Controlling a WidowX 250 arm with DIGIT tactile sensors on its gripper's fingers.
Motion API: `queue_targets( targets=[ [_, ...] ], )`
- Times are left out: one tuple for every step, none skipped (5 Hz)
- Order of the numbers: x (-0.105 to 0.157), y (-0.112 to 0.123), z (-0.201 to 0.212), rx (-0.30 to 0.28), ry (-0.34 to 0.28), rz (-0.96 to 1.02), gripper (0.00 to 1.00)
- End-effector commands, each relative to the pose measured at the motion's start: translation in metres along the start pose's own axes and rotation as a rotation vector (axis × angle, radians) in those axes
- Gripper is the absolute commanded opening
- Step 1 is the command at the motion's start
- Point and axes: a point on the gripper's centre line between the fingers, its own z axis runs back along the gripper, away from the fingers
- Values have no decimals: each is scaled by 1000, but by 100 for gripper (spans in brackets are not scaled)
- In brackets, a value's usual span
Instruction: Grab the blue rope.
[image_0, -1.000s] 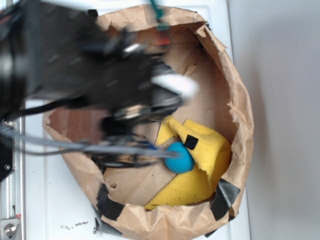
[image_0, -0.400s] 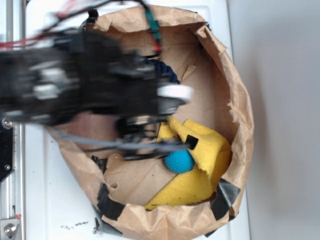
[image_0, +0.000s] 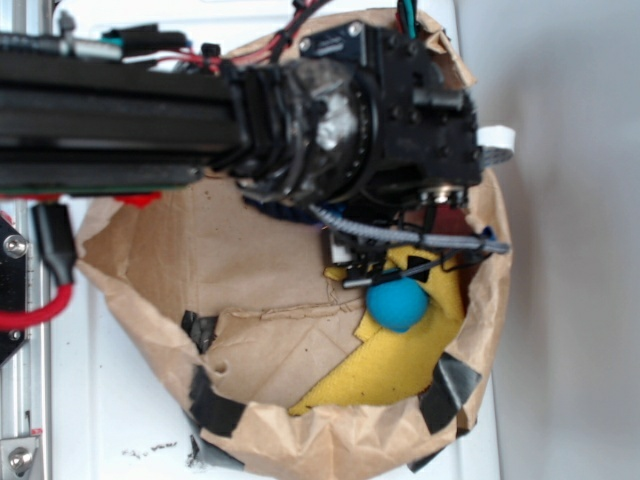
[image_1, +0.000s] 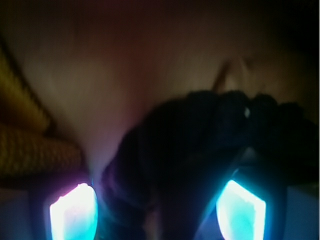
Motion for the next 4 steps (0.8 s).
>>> queue_targets(
  targets=[
    [-1, -12, 12, -8, -94, -58, 100],
    [-12, -14, 24, -26, -106, -84, 100],
    [-16, -5, 38, -61, -98, -71, 100],
    [-21, 6, 48, -103, -76, -50, 100]
  ],
)
